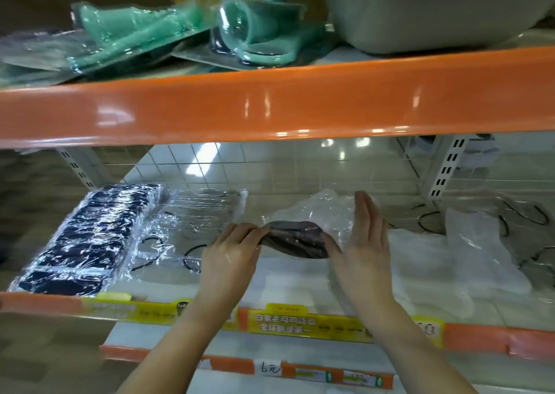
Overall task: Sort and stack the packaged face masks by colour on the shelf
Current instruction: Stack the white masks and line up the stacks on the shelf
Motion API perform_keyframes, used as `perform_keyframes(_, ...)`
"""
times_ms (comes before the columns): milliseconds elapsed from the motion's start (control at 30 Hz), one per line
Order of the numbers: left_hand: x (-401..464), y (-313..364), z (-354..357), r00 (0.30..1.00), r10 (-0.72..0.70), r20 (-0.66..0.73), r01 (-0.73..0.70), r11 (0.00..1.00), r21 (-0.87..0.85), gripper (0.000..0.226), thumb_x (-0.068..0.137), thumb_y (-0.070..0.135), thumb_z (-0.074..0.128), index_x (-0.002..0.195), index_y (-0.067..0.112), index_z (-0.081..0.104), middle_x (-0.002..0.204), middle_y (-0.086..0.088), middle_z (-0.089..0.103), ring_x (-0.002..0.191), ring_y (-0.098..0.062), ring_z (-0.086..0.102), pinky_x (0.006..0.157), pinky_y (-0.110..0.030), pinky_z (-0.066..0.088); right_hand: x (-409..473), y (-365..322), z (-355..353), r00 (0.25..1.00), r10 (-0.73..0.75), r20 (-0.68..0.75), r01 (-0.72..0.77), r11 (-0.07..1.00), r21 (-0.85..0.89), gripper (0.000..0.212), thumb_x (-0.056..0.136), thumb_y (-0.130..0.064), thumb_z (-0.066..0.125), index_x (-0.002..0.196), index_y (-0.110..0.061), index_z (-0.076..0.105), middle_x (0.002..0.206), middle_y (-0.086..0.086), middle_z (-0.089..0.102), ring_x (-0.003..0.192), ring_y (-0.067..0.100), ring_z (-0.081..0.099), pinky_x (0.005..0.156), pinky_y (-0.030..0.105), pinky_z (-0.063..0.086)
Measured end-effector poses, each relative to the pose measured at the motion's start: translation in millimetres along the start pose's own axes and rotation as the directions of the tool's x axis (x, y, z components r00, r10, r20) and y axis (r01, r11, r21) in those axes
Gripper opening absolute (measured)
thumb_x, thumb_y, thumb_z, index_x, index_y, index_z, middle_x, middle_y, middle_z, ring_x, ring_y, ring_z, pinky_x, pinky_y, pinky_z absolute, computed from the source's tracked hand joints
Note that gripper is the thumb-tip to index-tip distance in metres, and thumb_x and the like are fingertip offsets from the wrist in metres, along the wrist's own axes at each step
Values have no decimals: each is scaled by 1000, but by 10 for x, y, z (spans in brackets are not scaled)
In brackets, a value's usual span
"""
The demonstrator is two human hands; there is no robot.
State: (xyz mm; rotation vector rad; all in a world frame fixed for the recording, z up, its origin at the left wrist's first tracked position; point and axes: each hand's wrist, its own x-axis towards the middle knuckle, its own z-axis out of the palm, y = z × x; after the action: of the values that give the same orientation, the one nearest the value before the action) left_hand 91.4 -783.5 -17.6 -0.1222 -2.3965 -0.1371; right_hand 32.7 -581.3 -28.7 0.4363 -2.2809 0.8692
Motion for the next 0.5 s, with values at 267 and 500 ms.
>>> perform_keyframes(267, -130, -801, -384, 1000, -23, 17, 23, 1000, 12, 36, 76, 14, 48, 103, 14, 72, 91, -2, 70, 81, -25, 64, 63, -32, 54, -144, -668, 445, 874, -356, 332, 370, 929, 21, 42, 82, -43, 47, 104, -15, 69, 102, 2, 67, 88, 24, 65, 71, 33, 55)
perform_keyframes(500, -413, -1450, -640, 1000, 26, 3, -26, 1000, 16, 25, 90, 28, 53, 90, 12, 73, 88, -2, 70, 78, -26, 65, 62, -36, 53, -220, -1235, 944, 884, -399, 245, 408, 913, 16, 27, 89, -23, 46, 88, -11, 70, 83, 4, 64, 73, 29, 62, 64, 34, 53)
